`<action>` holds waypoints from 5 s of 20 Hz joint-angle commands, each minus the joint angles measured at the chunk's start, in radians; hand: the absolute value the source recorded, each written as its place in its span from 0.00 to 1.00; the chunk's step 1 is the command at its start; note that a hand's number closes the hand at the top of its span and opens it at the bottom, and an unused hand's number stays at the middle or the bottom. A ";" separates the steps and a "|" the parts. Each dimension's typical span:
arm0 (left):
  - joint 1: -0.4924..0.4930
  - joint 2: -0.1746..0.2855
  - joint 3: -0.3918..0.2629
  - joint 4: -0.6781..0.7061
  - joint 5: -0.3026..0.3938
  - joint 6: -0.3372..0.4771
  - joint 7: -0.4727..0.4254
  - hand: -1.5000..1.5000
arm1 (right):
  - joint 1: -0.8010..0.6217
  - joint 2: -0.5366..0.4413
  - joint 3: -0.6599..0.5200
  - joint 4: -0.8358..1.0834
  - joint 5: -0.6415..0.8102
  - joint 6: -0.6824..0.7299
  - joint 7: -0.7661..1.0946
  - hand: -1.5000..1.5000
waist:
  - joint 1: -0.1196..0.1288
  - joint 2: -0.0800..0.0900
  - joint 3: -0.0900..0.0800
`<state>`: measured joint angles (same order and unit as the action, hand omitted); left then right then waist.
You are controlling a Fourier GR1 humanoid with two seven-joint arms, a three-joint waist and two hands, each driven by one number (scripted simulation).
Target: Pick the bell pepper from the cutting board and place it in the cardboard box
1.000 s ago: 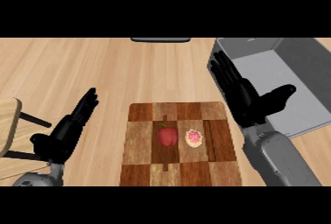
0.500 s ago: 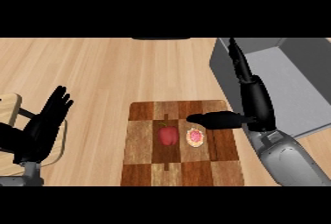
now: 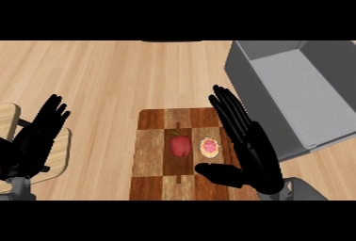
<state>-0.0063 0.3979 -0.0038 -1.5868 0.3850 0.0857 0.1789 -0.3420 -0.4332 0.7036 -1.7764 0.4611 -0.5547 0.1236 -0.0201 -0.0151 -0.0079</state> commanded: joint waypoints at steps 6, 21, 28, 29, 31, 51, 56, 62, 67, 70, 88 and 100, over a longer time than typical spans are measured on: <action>-0.014 0.006 -0.002 -0.025 -0.015 0.012 0.013 0.50 | -0.143 -0.090 0.117 -0.008 0.289 0.426 0.529 0.00 | 0.005 -0.007 -0.001; -0.071 0.025 0.046 -0.025 0.027 -0.016 0.066 0.50 | -0.284 0.374 0.136 0.109 0.220 0.922 1.119 0.00 | 0.019 0.011 0.007; -0.011 -0.023 0.017 -0.017 -0.022 0.000 0.009 0.50 | -0.286 0.426 0.114 0.189 0.238 0.982 1.139 0.00 | 0.023 0.013 0.007; 0.022 -0.035 0.000 -0.041 -0.026 -0.008 0.005 0.50 | -0.281 0.421 0.084 0.181 0.234 0.985 1.124 0.00 | 0.025 0.012 0.007; 0.016 -0.042 0.000 -0.038 -0.046 -0.004 -0.016 0.50 | -0.236 0.410 0.109 0.183 0.271 0.961 1.094 0.00 | 0.021 0.013 0.007; 0.012 -0.022 0.085 -0.075 -0.020 -0.084 0.059 0.50 | -0.268 0.433 0.197 0.322 0.303 0.857 1.052 0.00 | 0.035 0.014 0.008; -0.056 -0.036 0.090 -0.016 -0.036 -0.075 0.056 0.50 | -0.357 0.432 0.114 0.307 0.246 0.973 1.089 0.00 | 0.027 0.014 0.007; -0.016 -0.069 0.075 0.004 -0.075 -0.076 0.006 0.50 | -0.348 0.432 0.164 0.393 0.268 0.870 1.089 0.00 | 0.032 0.015 0.007; -0.057 -0.053 0.099 -0.004 -0.039 -0.093 0.070 0.50 | -0.355 0.432 0.177 0.477 0.250 0.857 1.065 0.00 | 0.036 0.016 0.007; 0.042 -0.096 0.031 -0.122 -0.095 -0.062 0.056 0.50 | -0.350 0.432 0.214 0.470 0.238 0.827 1.110 0.00 | 0.048 0.013 0.008; -0.028 -0.106 0.101 -0.070 -0.090 -0.094 0.095 0.50 | -0.295 0.433 0.100 0.643 0.347 0.824 0.892 0.00 | 0.028 0.016 0.008; -0.015 -0.085 0.153 -0.101 -0.090 -0.134 0.112 0.50 | -0.337 0.433 0.149 0.668 0.380 0.765 0.787 1.00 | 0.032 0.015 0.008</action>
<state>-0.0122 0.2691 0.1029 -1.6397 0.2814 -0.0259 0.2673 -0.6700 -0.0040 0.8500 -1.1359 0.8297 0.2175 0.9352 0.0098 0.0011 -0.0069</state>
